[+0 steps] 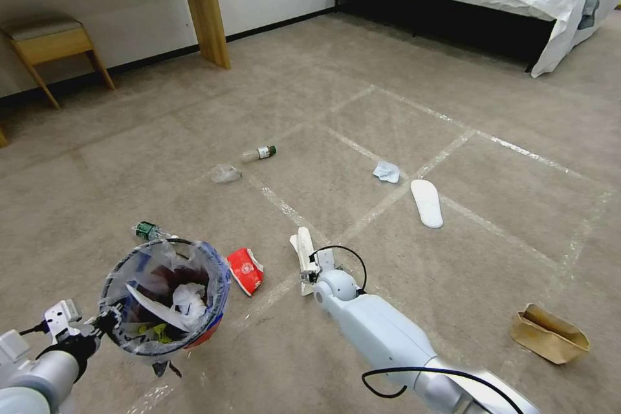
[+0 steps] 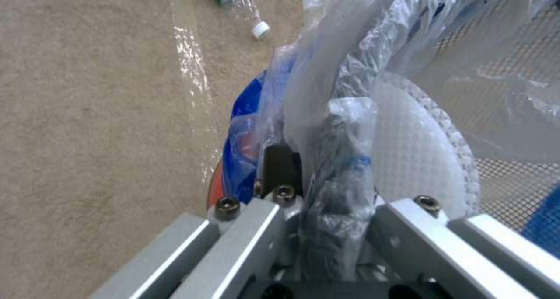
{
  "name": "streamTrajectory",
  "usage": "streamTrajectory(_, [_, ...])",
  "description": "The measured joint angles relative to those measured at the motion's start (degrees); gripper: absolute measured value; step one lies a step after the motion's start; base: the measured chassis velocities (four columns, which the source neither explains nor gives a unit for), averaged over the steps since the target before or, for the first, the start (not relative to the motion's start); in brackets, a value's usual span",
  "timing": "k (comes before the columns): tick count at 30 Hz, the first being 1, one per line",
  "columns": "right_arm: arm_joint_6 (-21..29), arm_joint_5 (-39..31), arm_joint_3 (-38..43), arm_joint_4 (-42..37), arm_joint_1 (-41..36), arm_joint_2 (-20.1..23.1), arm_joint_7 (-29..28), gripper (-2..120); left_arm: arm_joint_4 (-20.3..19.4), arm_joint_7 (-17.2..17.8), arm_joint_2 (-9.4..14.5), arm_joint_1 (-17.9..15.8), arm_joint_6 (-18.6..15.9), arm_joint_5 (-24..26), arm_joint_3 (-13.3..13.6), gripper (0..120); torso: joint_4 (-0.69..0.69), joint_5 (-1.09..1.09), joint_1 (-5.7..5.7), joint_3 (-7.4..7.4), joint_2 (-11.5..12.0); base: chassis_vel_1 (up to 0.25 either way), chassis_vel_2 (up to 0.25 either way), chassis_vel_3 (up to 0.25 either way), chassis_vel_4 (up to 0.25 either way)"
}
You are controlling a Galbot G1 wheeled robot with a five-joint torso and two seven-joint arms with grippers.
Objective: Pick up the trash bin and place the garbage on the floor into it.
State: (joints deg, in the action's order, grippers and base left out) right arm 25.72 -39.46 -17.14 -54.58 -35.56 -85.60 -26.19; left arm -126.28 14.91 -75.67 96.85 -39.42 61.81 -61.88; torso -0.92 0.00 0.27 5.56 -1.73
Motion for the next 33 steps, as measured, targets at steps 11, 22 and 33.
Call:
streamTrajectory(11, [-4.04, 3.43, -0.03, 6.84, 0.88, -3.29, 3.94, 78, -0.6, -0.55, -0.14, 1.39, 0.43, 0.07, -0.59, 1, 0.0, 0.0, 0.0, 0.0, 0.0, 0.0, 0.0, 0.0, 0.0])
streamTrajectory(22, [-6.01, 6.05, 1.71, 11.32, 1.05, -4.34, 6.84, 41, -0.58, -0.58, -0.76, 1.41, 0.53, -0.13, -0.3, 1, 0.0, 0.0, 0.0, 0.0, 0.0, 0.0, 0.0, 0.0, 0.0])
streamTrajectory(33, [-6.84, 6.1, 1.79, 10.16, 0.23, -2.96, 7.99, 11, -0.14, -0.58, -1.22, 1.04, 0.57, -0.7, 0.19, 1, 0.0, 0.01, 0.0, 0.0, 0.0, 0.0, 0.0, 0.0, 0.0])
